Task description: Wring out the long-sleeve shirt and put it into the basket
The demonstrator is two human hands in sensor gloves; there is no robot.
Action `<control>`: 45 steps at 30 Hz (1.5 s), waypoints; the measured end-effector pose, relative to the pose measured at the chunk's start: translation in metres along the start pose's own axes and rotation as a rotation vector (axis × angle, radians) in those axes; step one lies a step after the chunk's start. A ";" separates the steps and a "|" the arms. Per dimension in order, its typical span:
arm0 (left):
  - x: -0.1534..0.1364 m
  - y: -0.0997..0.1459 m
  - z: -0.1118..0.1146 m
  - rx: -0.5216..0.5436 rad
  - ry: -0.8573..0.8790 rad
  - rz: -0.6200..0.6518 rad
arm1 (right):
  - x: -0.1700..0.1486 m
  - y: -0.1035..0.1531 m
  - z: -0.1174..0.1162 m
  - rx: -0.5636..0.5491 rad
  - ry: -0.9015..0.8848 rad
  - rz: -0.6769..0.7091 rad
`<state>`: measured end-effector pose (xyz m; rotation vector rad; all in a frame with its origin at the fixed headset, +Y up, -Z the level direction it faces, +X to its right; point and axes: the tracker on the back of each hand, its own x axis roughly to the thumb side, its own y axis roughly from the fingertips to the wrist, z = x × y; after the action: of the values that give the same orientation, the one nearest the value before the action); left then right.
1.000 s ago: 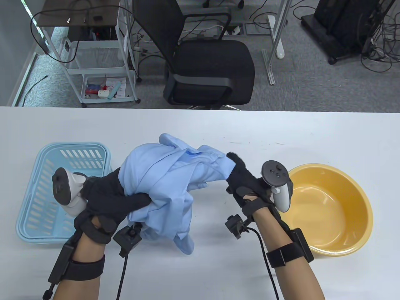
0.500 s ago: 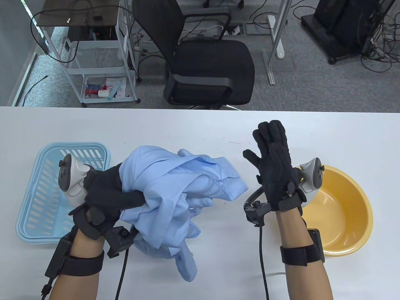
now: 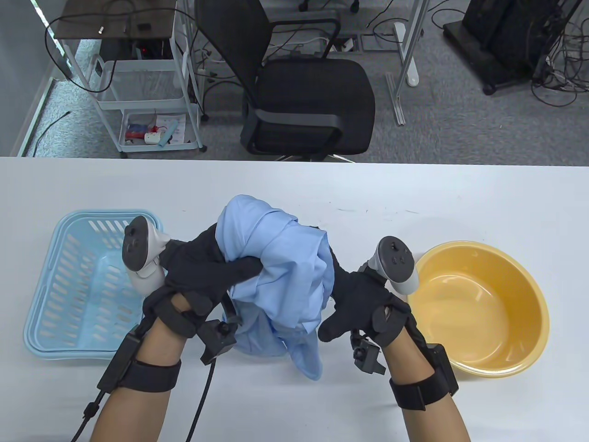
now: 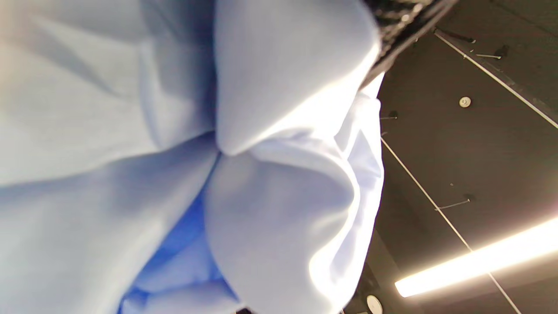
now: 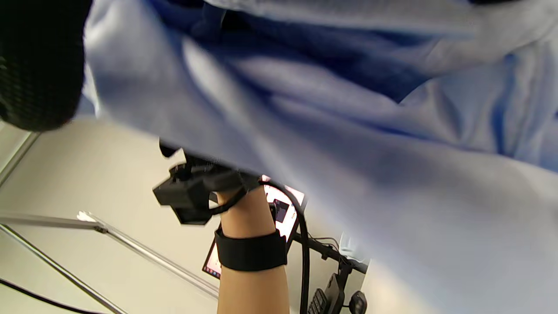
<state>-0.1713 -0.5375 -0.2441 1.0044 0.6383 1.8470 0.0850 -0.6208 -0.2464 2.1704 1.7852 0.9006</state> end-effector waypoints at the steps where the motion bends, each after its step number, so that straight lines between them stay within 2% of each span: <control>1: -0.003 0.000 0.001 0.009 -0.015 0.016 | 0.002 -0.002 -0.005 -0.025 0.058 -0.010; 4: -0.014 0.000 0.006 0.020 0.038 0.038 | 0.004 -0.012 -0.016 -0.182 0.279 -0.035; 5: -0.017 0.001 0.008 0.018 0.067 0.047 | 0.004 -0.014 -0.020 -0.290 0.312 -0.062; 6: -0.018 0.002 0.009 0.014 0.084 0.059 | 0.003 -0.018 -0.022 -0.362 0.339 -0.024; 8: -0.019 0.003 0.009 -0.004 0.098 0.071 | 0.001 -0.021 -0.025 -0.479 0.347 -0.043; 10: -0.016 0.005 0.007 0.000 0.076 0.074 | 0.000 -0.025 -0.028 -0.540 0.320 -0.053; 12: -0.012 0.007 0.005 -0.017 0.062 0.085 | 0.001 -0.028 -0.029 -0.592 0.354 -0.034; 13: -0.009 0.009 0.004 -0.026 0.050 0.088 | 0.002 -0.028 -0.029 -0.637 0.375 -0.067; 15: -0.005 0.013 0.001 -0.044 0.026 0.100 | 0.004 -0.029 -0.027 -0.648 0.426 -0.060; 19: -0.001 0.021 -0.005 -0.085 0.018 0.084 | 0.010 -0.023 -0.021 -0.742 0.514 -0.086; 24: -0.008 0.040 -0.008 -0.173 -0.020 0.074 | 0.024 -0.002 -0.007 -0.902 0.610 -0.060; 26: -0.012 0.047 -0.007 -0.187 -0.024 0.084 | 0.029 0.006 -0.005 -0.930 0.666 -0.056; 30: -0.022 0.063 -0.008 -0.140 -0.065 0.100 | 0.035 0.018 -0.007 -0.922 0.906 -0.064; 32: -0.028 0.071 -0.007 -0.109 -0.061 0.111 | 0.036 0.023 -0.009 -0.898 0.947 -0.026; 36: -0.044 0.084 -0.011 -0.059 -0.055 0.103 | 0.034 0.034 -0.009 -0.871 0.870 0.042; 38: -0.054 0.089 -0.013 -0.017 -0.077 0.085 | 0.033 0.040 -0.008 -0.907 0.799 0.051; 41: -0.072 0.095 -0.014 0.044 -0.109 0.055 | 0.026 0.047 -0.009 -0.954 0.451 0.080; 45: -0.095 0.103 -0.004 0.093 -0.169 0.019 | 0.015 0.048 -0.014 -0.993 0.199 0.081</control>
<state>-0.1991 -0.6684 -0.2040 1.2168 0.6186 1.7400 0.1179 -0.6222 -0.2064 1.5165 0.9341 1.6097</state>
